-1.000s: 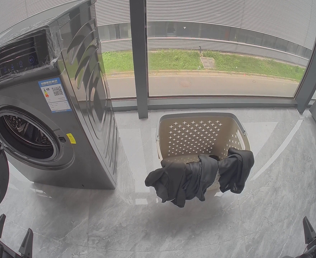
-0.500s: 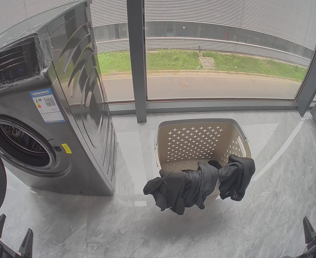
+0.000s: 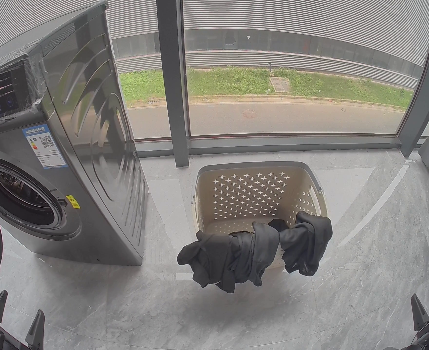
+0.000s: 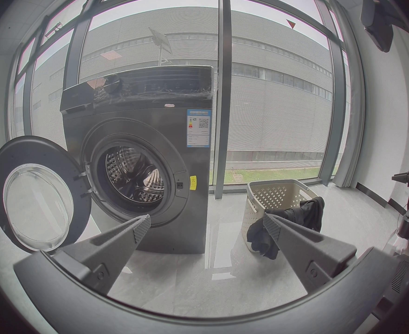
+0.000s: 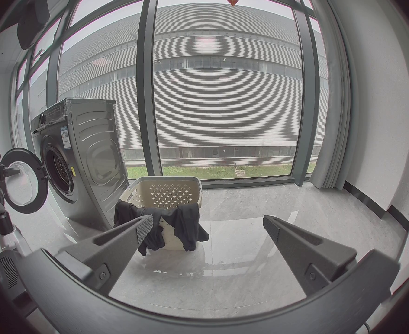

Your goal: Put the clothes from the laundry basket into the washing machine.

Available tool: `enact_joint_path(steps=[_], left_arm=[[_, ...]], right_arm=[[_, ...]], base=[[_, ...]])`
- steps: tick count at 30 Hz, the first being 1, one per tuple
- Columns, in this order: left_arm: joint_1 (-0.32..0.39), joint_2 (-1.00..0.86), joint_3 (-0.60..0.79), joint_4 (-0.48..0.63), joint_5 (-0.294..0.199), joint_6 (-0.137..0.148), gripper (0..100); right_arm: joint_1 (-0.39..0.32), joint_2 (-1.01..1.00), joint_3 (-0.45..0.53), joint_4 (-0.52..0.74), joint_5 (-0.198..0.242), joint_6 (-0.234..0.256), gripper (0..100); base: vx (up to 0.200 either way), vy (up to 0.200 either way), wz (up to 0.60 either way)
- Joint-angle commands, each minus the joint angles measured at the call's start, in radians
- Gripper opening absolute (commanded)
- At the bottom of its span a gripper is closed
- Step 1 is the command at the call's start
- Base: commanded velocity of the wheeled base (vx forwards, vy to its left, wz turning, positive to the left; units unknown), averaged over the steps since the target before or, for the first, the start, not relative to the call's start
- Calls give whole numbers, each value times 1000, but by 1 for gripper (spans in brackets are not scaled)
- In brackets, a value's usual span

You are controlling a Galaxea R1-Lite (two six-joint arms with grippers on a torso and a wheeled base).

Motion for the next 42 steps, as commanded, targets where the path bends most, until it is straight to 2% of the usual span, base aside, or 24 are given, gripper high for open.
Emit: enact_joint_path(steps=[1, 42], left_arm=[[0, -18, 16, 0, -1, -1, 100], [0, -18, 16, 0, 0, 7, 100]], right_arm=[[0, -9, 12, 0, 0, 0, 100], [0, -9, 12, 0, 0, 0, 100]], base=[[0, 0, 0], [5, -15, 0]])
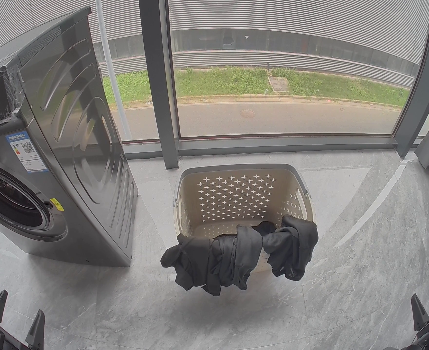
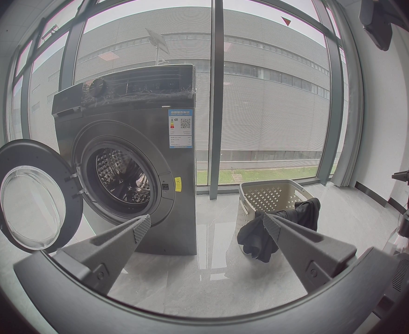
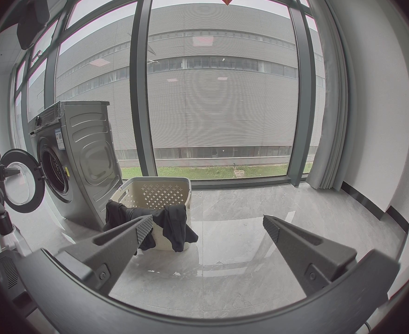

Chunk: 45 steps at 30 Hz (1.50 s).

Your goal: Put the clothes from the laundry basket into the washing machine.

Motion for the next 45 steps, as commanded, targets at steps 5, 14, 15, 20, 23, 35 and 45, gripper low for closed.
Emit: enact_joint_path(steps=[5, 14, 15, 20, 23, 35, 45], left_arm=[[0, -18, 16, 0, 1, -4, 100], [0, -18, 16, 0, -1, -3, 100], [0, -18, 16, 0, -1, -1, 100], [0, -18, 16, 0, -1, -3, 100], [0, -18, 16, 0, -1, -3, 100], [0, -18, 16, 2, -1, -1, 100], [2, -18, 18, 0, 4, 0, 100]], right_arm=[[0, -7, 12, 0, 1, 0, 100], [0, -9, 10, 0, 2, -2, 100], [-1, -7, 10, 2, 4, -2, 100], [0, -10, 12, 0, -10, 3, 100], [-3, -10, 13, -4, -10, 3, 100], [140, 464, -226, -49, 156, 106, 100], [264, 1013, -148, -343, 174, 168, 100]], base=[[200, 0, 0], [0, 0, 0], [0, 0, 0], [0, 0, 0], [0, 0, 0], [0, 0, 0], [0, 0, 0]])
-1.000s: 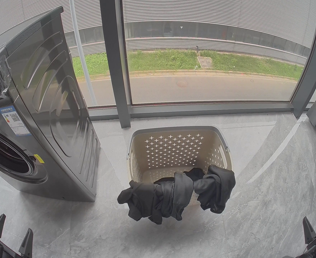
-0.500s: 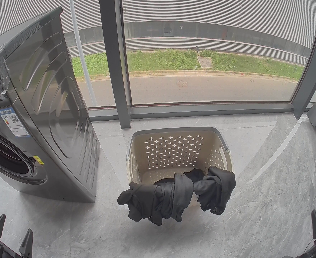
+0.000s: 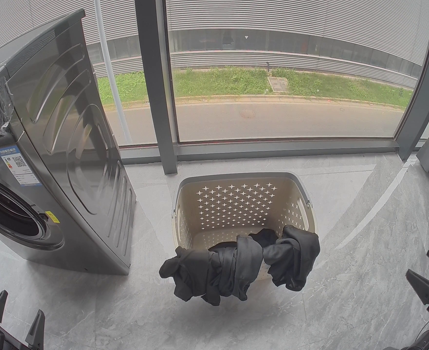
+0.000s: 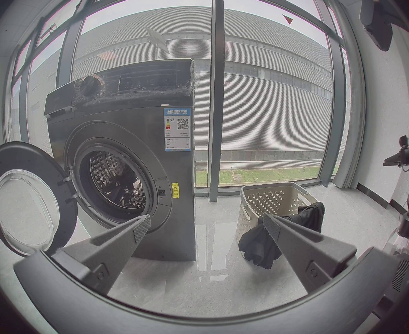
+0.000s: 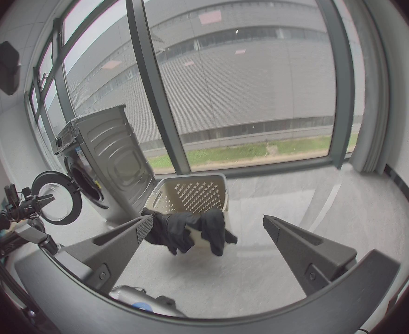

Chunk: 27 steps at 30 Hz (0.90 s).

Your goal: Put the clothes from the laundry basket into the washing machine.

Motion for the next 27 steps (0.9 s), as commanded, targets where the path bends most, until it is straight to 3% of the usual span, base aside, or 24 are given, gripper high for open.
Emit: enact_joint_path(steps=[1, 8, 19, 27], left_arm=[[2, -18, 18, -1, 5, 7, 100], [2, -18, 18, -1, 7, 13, 100], [2, -18, 18, -1, 7, 14, 100], [2, -18, 18, -1, -1, 7, 100]], right_arm=[[126, 600, 43, -240, 49, 53, 100], [156, 936, 51, -467, 49, 55, 100], [180, 1211, 42, -657, 45, 53, 100], [166, 1478, 28, -909, 39, 58, 100]], base=[[0, 0, 0], [0, 0, 0], [0, 0, 0], [0, 0, 0]])
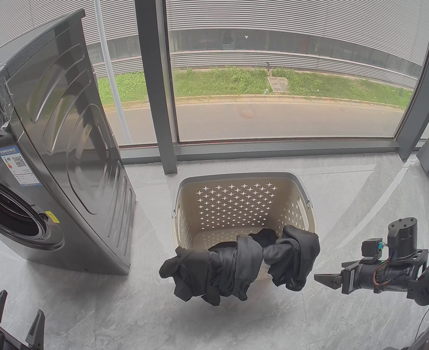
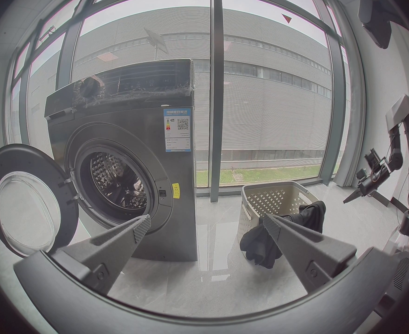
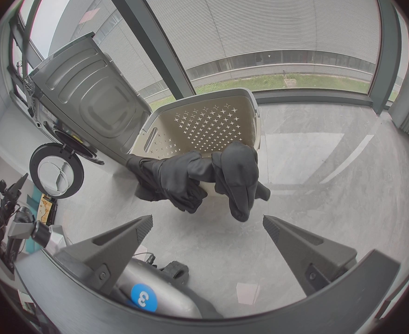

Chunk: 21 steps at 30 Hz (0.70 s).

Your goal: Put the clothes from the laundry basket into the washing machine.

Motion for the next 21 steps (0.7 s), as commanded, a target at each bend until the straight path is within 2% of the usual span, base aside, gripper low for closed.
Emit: enact_joint_path(steps=[1, 9, 16, 21], left_arm=[[0, -18, 18, 2, -4, -5, 100], [-2, -18, 16, 2, -4, -8, 100], [-2, -18, 16, 2, -4, -10, 100], [-2, -18, 16, 2, -6, -10, 100]], right_arm=[[-1, 297, -10, -192, -4, -1, 100], [-19, 541, -56, -390, -7, -14, 100], [-56, 600, -151, -391, -7, -41, 100], [-59, 638, -218, -391, -7, -41, 100]], base=[[0, 0, 0], [0, 0, 0], [0, 0, 0], [0, 0, 0]])
